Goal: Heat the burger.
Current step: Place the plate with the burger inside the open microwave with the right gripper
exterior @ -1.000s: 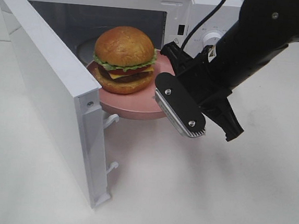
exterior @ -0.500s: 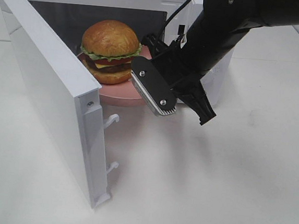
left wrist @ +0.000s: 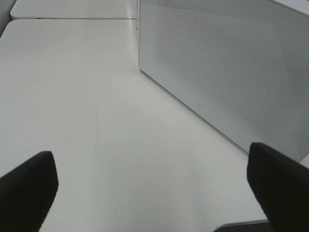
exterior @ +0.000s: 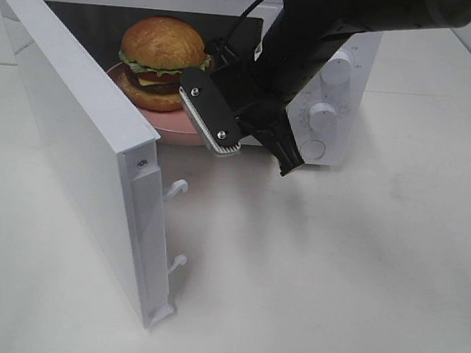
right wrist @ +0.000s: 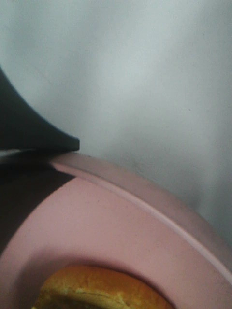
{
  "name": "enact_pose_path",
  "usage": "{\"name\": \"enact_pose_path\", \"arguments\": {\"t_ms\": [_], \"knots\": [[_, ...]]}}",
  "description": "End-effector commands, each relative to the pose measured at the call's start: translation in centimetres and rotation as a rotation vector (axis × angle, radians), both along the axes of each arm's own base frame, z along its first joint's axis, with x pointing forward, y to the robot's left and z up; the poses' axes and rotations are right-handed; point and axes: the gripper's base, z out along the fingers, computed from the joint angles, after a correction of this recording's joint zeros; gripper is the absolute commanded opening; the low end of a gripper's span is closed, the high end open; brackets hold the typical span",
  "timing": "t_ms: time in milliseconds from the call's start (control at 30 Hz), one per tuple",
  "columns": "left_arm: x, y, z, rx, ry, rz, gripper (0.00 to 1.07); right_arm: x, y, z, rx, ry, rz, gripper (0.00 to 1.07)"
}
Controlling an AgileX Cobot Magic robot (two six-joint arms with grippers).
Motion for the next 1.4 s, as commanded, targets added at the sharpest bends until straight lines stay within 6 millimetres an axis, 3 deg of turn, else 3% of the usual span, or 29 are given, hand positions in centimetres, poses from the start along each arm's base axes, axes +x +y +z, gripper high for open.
{"name": "enact_pose_path", "arguments": {"t_ms": [33,867,1400], "knots": [[0.0,-0.1,0.0,-0.005,0.000,-0.008,1.00,0.7,0.6,1.0,0.049,-0.053,-0.018,0.00],[0.0,-0.1,0.0,-0.005,0.000,-0.008,1.00,6.6,4.0,-0.7,0.052,-0.108,-0.120,0.00],[0.0,-0.1,0.0,-0.005,0.000,-0.008,1.00,8.9,5.9,-2.5,0.080,-0.144,-0.181,0.00]]}}
